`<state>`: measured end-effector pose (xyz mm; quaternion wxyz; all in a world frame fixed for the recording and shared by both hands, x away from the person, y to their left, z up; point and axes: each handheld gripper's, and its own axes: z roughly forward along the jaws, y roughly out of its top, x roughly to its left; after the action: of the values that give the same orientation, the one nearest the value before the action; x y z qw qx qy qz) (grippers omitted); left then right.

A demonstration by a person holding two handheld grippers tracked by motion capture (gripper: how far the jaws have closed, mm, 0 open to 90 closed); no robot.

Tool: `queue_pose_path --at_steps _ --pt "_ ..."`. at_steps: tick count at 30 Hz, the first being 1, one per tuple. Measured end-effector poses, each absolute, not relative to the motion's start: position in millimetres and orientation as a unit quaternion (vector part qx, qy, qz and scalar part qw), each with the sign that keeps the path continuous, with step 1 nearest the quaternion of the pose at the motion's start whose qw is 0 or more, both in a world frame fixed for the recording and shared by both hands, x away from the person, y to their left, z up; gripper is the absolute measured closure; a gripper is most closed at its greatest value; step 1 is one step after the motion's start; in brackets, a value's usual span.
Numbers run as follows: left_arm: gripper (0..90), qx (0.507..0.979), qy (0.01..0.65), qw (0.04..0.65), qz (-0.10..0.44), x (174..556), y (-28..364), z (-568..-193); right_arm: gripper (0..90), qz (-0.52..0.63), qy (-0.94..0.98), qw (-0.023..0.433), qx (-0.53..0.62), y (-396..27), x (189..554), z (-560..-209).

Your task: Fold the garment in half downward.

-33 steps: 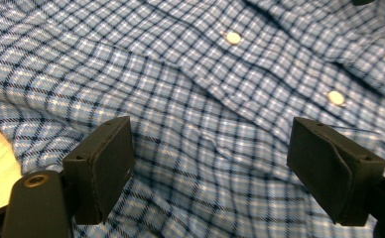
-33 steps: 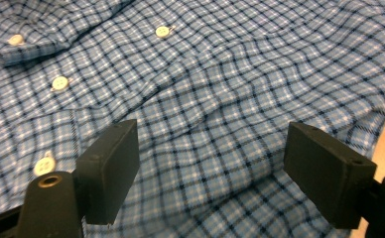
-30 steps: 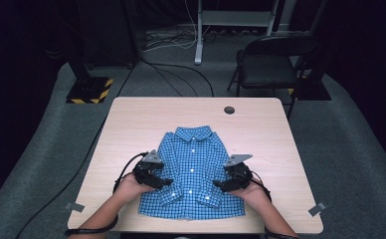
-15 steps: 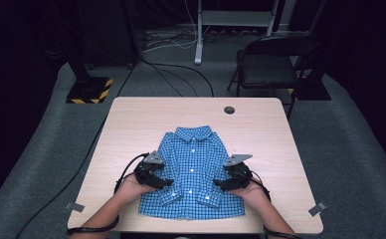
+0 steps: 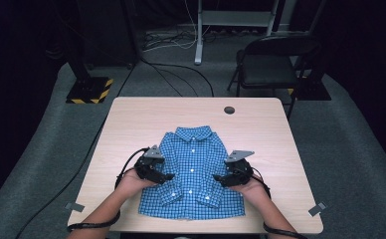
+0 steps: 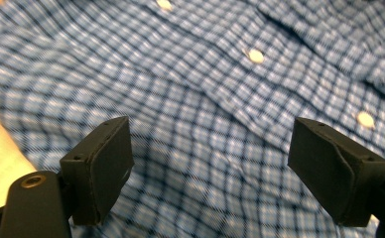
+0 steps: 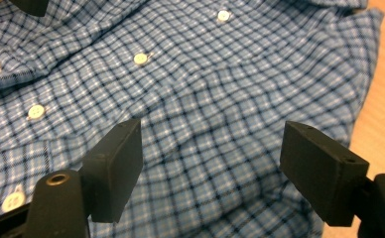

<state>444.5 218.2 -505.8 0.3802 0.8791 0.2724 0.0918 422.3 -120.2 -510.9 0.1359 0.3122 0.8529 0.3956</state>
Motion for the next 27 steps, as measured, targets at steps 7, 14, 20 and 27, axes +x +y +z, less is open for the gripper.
queue_pose_path --at_steps 7,14,20,27 --pt "16.9 0.875 0.288 0.378 0.095 456.0 217.2 -512.6 23.3 0.390 0.852 0.138 0.322 -117.5 435.4 -513.8" --pt "16.9 0.874 0.300 0.371 0.089 461.0 220.8 -524.8 23.4 0.383 0.850 0.129 0.339 -120.6 441.4 -522.4" --pt "16.9 0.874 0.300 0.372 0.094 459.9 223.7 -525.5 23.4 0.375 0.854 0.132 0.335 -119.9 440.1 -526.6" --pt "16.9 0.878 0.300 0.363 0.089 461.7 222.5 -521.7 23.4 0.369 0.858 0.135 0.332 -118.8 439.7 -526.0"
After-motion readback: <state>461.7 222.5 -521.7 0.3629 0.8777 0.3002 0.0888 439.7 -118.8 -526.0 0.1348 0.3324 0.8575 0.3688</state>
